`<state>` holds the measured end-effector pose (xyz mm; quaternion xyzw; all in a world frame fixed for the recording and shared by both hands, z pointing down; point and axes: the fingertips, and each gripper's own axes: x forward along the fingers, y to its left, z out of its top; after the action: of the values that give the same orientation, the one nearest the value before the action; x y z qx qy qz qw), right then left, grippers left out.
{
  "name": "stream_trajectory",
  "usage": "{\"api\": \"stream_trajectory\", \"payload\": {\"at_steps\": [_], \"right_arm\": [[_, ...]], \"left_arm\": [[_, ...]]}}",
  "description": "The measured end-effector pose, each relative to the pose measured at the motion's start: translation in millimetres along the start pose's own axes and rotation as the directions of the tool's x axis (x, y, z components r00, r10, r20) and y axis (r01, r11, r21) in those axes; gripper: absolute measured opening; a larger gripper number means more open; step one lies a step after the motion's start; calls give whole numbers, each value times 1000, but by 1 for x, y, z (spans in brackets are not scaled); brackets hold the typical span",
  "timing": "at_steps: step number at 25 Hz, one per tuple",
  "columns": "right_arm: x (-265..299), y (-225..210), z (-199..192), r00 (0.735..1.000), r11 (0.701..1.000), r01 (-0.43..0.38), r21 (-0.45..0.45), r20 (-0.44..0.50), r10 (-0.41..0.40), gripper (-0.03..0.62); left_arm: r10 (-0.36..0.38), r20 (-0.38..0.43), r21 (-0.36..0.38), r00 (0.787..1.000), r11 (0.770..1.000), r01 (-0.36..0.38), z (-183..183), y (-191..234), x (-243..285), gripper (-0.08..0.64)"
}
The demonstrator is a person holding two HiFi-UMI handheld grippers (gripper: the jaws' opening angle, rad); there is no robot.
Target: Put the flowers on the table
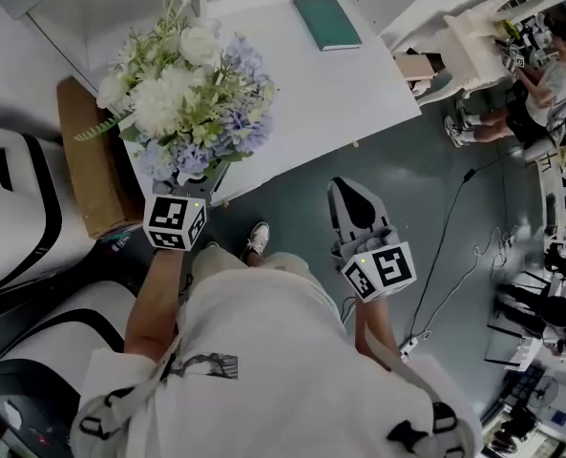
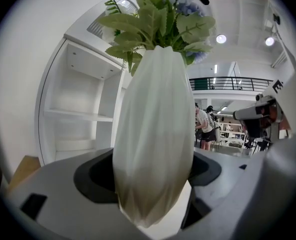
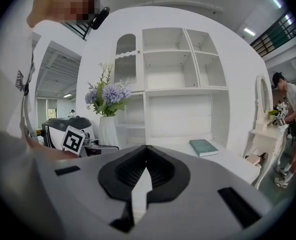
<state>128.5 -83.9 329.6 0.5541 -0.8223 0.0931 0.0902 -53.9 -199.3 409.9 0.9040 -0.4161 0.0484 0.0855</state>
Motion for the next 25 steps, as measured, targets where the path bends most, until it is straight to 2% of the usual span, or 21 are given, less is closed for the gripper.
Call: {"api": "stream_trajectory", "payload": {"at_steps": [8, 15, 25], "right_arm": [[9, 0, -13, 999, 1000, 1, 0, -40, -1, 9], [5, 18, -29, 996, 999, 35, 6, -83, -34, 9], [-7, 7, -64, 979, 994, 110, 16, -177, -105, 9]], "left_arm": [[-8, 4, 21, 1000, 1000, 7, -14, 14, 15, 391], [-34, -4, 21, 999, 999, 34, -33, 28, 26, 391], [-86, -5, 40, 996, 995, 86, -67, 29, 70, 391]]}}
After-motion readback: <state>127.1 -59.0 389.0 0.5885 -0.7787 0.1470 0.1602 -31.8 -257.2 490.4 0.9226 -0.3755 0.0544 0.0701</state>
